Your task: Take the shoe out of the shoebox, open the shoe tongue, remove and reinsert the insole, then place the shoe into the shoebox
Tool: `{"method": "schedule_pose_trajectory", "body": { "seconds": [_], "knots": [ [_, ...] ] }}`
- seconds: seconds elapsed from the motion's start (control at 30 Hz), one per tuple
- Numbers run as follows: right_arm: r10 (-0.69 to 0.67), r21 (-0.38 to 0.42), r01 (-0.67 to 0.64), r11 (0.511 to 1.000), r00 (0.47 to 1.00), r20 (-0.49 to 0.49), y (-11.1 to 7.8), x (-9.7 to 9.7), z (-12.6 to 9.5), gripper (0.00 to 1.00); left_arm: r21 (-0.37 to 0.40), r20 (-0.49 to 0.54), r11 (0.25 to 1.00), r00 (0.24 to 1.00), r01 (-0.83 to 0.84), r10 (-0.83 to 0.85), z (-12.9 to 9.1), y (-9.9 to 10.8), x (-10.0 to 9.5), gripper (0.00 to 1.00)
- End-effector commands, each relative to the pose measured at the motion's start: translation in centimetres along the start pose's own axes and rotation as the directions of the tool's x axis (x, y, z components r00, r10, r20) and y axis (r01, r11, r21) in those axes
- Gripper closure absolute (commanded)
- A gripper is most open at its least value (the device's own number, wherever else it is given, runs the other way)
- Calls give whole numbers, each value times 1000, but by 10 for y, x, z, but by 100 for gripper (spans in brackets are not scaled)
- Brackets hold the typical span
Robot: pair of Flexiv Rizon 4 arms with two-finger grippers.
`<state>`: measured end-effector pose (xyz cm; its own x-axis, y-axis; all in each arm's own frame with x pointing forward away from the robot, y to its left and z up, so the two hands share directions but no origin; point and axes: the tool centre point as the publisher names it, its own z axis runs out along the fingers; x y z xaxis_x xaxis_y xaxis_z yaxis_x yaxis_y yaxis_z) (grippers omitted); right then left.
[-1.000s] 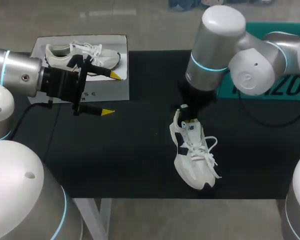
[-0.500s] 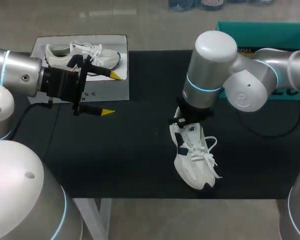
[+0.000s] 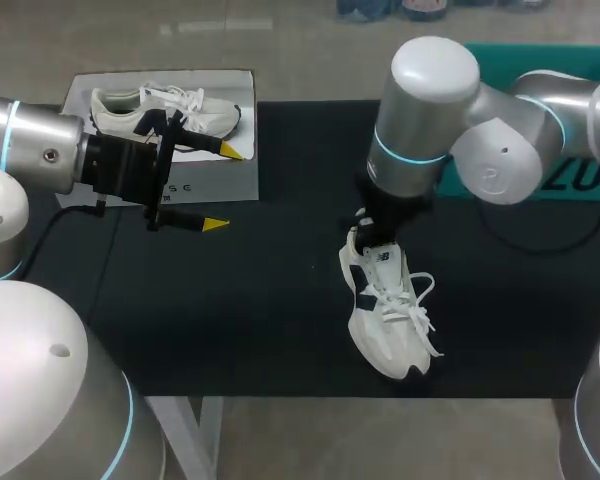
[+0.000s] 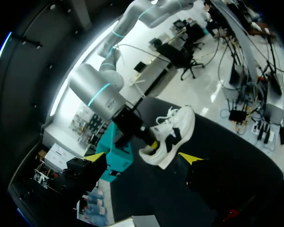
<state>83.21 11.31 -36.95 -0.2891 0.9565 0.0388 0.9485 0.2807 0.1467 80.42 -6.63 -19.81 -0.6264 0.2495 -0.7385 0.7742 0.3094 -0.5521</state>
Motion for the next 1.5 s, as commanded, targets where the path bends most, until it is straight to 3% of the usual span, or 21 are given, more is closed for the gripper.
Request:
{"method": "schedule_pose_trajectory", "body": {
  "seconds": [0.03, 0.2, 0.23, 0.27, 0.3, 0.33, 0.5, 0.73, 1.2, 1.4, 1.5],
  "knots": [
    [1, 14, -1, 1000, 1000, 17, -5, -3, -18, 100, -2, -4, 1000, 1000, 0, 0, 0, 0, 0, 0],
    [19, 55, -20, 998, 999, 30, -12, -6, -17, 100, -2, -4, 1000, 1000, 0, 0, 0, 0, 0, 0],
    [19, 58, -21, 998, 1000, 23, -13, -6, -16, 94, -2, -4, 1000, 1000, 0, 0, 0, 0, 0, 0],
    [21, 68, -22, 997, 1000, 18, -14, -5, -15, 72, -2, -4, 1000, 1000, 0, 0, 0, 0, 0, 0],
    [26, 74, -26, 997, 1000, 3, -14, -4, -13, 32, -2, -4, 1000, 1000, 0, 0, 0, 0, 0, 0],
    [27, 77, -27, 997, 1000, -8, -15, -3, -11, 0, -2, -4, 1000, 1000, 0, 0, 0, 0, 0, 0],
    [22, 110, -18, 994, 999, -29, -19, 4, 6, 0, -2, -4, 1000, 1000, 0, 0, 0, 0, 0, 0],
    [36, 112, -32, 993, 999, -35, -19, 3, 12, 0, -2, -4, 1000, 1000, 0, 0, 0, 0, 0, 0],
    [11, -34, -12, 999, 999, -37, 2, 3, -48, 0, -2, -4, 1000, 1000, 0, 0, 0, 0, 0, 0],
    [10, -56, -12, 998, 1000, -29, -11, -1, -72, 0, -2, -4, 1000, 1000, 0, 0, 0, 0, 0, 0],
    [1, -55, -2, 998, 1000, -18, -27, -2, -83, 0, -2, -4, 1000, 1000, 0, 0, 0, 0, 0, 0]
  ]
}}
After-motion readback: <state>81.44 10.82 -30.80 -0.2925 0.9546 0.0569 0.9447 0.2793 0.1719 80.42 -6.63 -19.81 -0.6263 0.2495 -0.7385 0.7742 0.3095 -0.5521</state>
